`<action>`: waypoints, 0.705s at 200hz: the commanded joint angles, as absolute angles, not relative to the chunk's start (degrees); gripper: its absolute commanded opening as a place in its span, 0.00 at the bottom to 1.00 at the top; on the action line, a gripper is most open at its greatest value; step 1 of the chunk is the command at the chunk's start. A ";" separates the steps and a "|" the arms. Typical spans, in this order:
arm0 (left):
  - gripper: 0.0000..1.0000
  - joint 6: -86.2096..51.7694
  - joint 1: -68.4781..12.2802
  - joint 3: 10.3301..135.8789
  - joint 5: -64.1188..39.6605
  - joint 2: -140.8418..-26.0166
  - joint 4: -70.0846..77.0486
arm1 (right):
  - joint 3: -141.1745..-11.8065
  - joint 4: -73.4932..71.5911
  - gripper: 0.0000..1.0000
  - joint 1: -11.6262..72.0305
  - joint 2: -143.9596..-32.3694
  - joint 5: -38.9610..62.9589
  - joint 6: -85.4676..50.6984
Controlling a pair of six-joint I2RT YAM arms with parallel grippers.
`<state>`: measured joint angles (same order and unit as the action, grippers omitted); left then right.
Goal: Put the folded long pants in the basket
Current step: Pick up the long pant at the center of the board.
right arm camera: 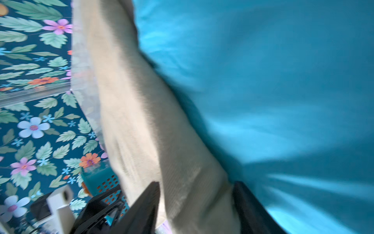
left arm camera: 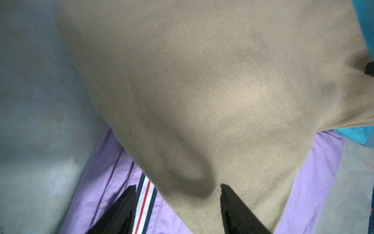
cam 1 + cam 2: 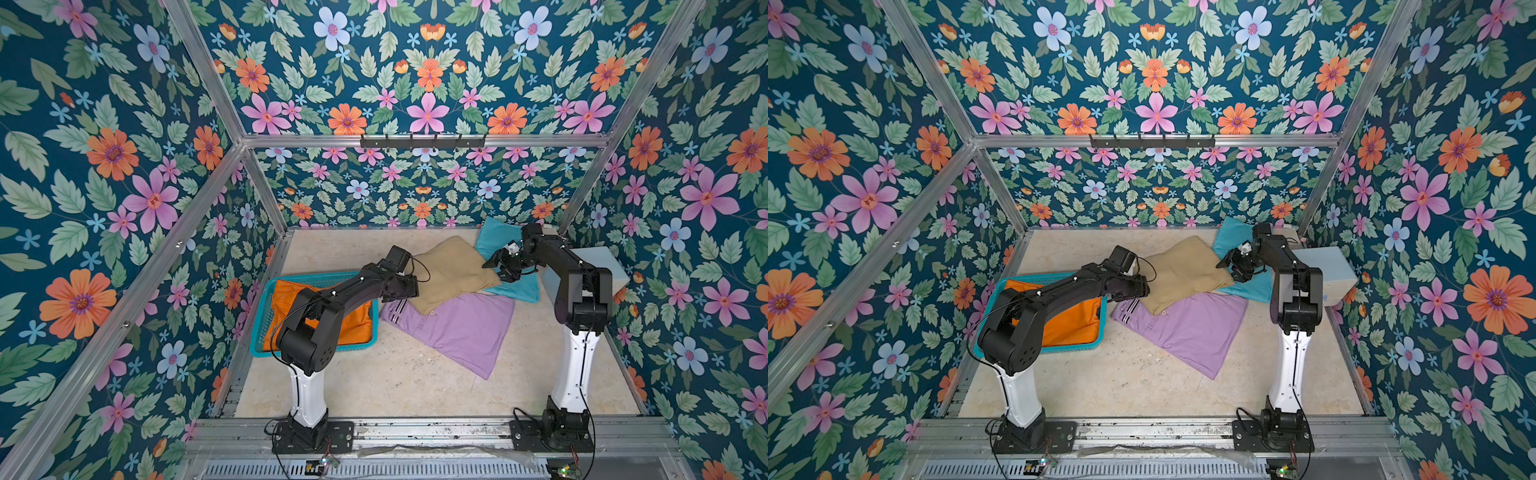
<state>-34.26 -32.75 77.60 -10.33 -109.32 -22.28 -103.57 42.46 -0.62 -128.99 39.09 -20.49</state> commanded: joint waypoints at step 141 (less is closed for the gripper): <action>0.69 -33.84 -32.74 77.35 -9.88 -109.18 -21.72 | -98.41 20.74 0.00 -0.62 -124.78 55.73 -52.62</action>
